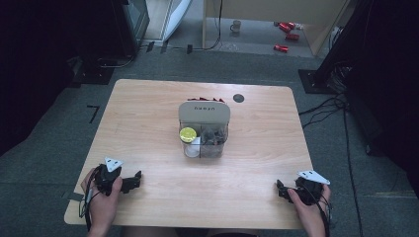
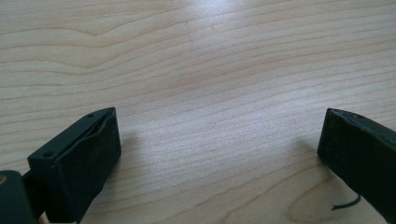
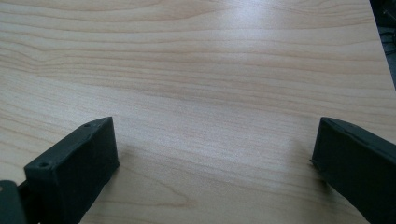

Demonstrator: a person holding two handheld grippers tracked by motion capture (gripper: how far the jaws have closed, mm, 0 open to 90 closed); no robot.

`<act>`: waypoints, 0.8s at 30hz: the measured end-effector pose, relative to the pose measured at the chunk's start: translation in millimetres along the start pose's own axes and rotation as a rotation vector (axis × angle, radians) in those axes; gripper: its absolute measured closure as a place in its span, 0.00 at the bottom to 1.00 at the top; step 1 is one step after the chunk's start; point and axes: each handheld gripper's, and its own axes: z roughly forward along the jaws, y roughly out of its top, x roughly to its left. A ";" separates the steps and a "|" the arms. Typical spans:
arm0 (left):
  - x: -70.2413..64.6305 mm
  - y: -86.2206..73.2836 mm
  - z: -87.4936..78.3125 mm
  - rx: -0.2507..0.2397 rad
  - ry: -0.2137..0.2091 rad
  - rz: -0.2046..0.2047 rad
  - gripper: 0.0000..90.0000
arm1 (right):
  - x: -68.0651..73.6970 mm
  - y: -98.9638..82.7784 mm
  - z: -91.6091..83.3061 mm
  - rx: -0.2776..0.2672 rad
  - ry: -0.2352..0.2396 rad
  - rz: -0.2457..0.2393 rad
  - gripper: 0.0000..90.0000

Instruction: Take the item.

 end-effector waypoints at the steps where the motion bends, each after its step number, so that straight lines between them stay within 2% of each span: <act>1: 0.0 0.0 0.0 0.000 0.000 0.000 0.00 | 0.0 0.0 0.0 0.000 0.000 0.000 0.00; 9: 0.0 0.0 0.0 0.000 0.000 0.000 0.00 | 0.4 -0.1 -0.1 -0.001 -0.009 0.010 0.00; 12: 0.0 0.0 0.0 0.000 0.000 0.000 0.00 | 1.6 0.5 -0.9 -0.002 -0.018 0.012 0.03; 13: 0.0 0.0 0.0 0.000 0.000 0.000 0.00 | 4.0 2.0 -2.2 -0.012 -0.035 0.019 0.07; 15: 0.0 0.0 0.0 0.000 0.000 0.000 0.00 | 4.7 3.4 -3.0 -0.019 -0.029 0.024 0.07; 17: 0.0 0.0 0.0 0.000 0.000 0.000 0.00 | 9.0 10.7 -7.3 -0.045 0.002 0.062 0.07; 24: 0.0 0.0 0.0 0.000 0.000 0.000 0.00 | 22.6 33.9 -17.7 -0.084 0.039 0.077 0.08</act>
